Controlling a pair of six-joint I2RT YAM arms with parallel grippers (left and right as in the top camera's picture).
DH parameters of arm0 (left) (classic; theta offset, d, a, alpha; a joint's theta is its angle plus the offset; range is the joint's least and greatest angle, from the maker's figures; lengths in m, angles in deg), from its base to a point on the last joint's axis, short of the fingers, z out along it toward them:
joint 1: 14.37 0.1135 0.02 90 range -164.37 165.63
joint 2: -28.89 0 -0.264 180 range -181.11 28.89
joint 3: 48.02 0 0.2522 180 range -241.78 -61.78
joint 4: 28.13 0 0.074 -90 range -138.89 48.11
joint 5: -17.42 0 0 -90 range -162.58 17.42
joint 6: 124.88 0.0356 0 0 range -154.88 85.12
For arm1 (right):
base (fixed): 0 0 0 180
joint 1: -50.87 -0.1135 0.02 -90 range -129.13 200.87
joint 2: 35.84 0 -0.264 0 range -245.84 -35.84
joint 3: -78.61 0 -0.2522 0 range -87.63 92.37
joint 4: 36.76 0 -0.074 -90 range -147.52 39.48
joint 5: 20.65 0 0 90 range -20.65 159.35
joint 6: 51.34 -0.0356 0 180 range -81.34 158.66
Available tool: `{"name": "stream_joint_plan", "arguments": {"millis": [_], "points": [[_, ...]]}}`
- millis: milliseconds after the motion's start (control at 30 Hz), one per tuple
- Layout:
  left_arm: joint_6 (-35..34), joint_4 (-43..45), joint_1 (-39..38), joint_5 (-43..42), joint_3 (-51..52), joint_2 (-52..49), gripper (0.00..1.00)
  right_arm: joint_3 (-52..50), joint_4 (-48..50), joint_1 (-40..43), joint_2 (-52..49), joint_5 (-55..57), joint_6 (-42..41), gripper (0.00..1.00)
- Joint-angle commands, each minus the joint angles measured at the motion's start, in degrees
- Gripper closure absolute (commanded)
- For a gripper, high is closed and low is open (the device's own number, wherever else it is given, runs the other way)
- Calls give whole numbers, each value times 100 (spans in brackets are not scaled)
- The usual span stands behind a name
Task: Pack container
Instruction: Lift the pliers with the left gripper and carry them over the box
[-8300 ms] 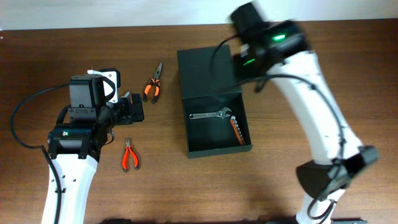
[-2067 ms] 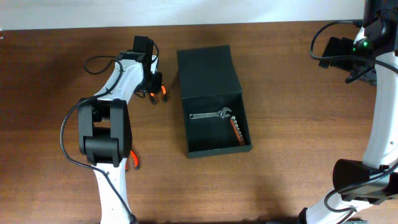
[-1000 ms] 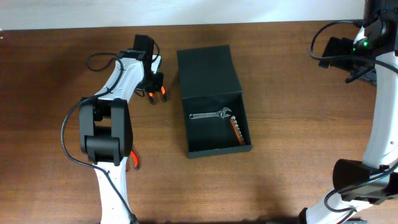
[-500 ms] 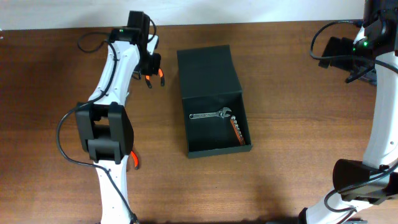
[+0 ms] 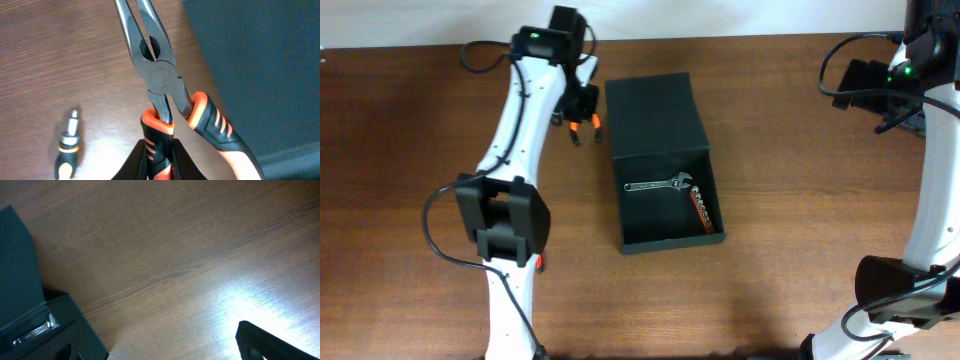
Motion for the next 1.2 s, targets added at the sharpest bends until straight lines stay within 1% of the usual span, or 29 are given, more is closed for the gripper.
{"name": "stream_joint_plan", "arguments": {"millis": [0, 167, 400, 533, 733, 933, 1067, 1167], "points": [[-326, -177, -302, 44, -413, 109, 98, -7, 0, 20, 46, -13, -24, 1], [-820, -463, -702, 55, -717, 251, 98, -7, 0, 20, 46, -13, -24, 1], [-1641, -960, -1309, 46, -721, 592, 98, -7, 0, 20, 46, -13, -22, 1], [-1683, -1193, -1731, 96, -721, 621, 98, -7, 0, 20, 46, -13, -22, 1], [-2015, -1303, -2465, 798, -719, 621, 98, -7, 0, 20, 46, -13, -24, 1], [-2334, -1473, -2959, 820, -719, 621, 98, -7, 0, 20, 46, -15, -24, 1], [-2616, -1486, -3134, 820, -719, 621, 98, -7, 0, 20, 46, -13, -24, 1], [-2673, -1488, -3204, 820, -719, 621, 98, -7, 0, 20, 46, -13, -24, 1]]}}
